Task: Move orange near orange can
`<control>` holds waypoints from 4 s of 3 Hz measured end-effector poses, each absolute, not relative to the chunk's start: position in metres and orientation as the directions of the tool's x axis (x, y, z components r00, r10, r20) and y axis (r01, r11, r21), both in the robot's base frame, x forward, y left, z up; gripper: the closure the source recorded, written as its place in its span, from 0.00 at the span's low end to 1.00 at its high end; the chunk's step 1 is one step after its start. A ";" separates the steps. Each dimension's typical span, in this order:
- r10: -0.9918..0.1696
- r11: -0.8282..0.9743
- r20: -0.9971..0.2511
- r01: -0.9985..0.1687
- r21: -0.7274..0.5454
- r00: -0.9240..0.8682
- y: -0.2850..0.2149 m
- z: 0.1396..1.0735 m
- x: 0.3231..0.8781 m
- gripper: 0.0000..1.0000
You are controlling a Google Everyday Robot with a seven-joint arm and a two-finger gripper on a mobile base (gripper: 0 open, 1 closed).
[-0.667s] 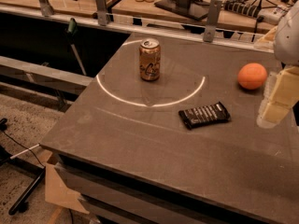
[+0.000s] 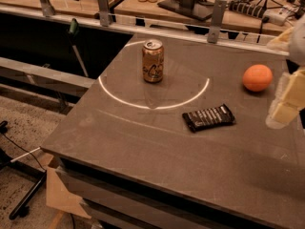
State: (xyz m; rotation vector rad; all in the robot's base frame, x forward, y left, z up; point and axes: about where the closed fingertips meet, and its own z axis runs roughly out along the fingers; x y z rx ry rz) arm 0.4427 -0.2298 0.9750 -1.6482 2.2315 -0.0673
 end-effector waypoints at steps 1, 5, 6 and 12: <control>-0.848 0.444 -0.432 -0.856 -0.265 -0.306 -0.273 0.968 0.456 0.00; -0.592 0.580 -0.790 -0.765 -0.280 -0.160 -0.349 0.935 0.507 0.00; -0.557 0.664 -0.809 -0.686 -0.297 -0.189 -0.374 0.918 0.535 0.00; -0.402 0.668 -0.876 -0.739 -0.082 -0.267 -0.327 0.848 0.612 0.42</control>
Offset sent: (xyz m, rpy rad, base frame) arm 0.0506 -0.1440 -0.0189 0.6819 -0.3644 -0.1806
